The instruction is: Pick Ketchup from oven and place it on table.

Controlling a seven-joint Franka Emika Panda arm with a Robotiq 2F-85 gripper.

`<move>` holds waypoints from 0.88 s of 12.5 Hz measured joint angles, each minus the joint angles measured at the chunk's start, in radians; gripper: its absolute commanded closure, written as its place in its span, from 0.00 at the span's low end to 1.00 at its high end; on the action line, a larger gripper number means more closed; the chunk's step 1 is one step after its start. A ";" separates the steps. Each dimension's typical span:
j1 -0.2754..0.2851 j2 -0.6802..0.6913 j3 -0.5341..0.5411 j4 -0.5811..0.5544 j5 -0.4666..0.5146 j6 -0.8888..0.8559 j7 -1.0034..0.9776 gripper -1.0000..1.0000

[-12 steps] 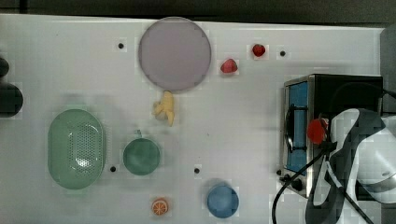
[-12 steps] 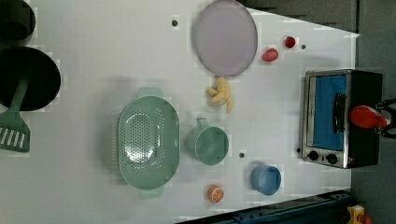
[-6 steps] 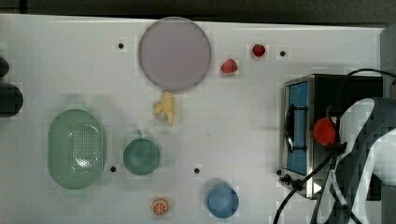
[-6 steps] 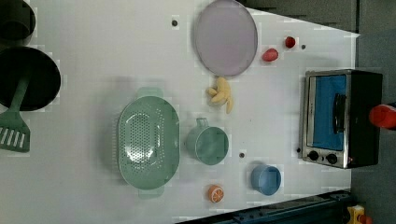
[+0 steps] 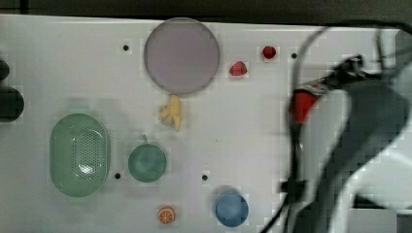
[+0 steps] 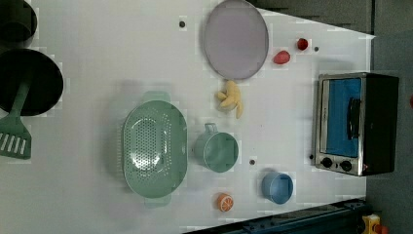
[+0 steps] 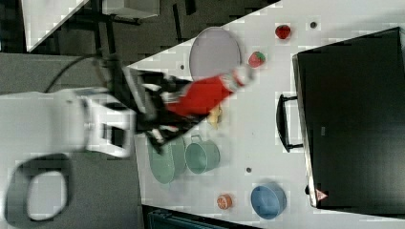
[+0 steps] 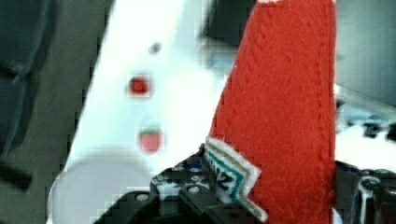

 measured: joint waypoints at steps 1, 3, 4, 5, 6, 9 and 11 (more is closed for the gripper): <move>0.025 -0.013 0.034 0.003 -0.011 -0.017 -0.015 0.36; 0.059 -0.018 0.108 -0.008 -0.040 -0.005 -0.025 0.36; 0.072 -0.016 0.146 -0.025 -0.040 -0.002 -0.025 0.36; 0.080 -0.016 0.188 -0.057 -0.032 -0.005 -0.026 0.36; 0.092 -0.009 0.222 -0.085 -0.031 0.011 -0.025 0.36; 0.145 0.005 0.265 -0.211 -0.046 0.094 -0.020 0.36; 0.160 0.010 0.265 -0.326 -0.031 0.174 0.003 0.36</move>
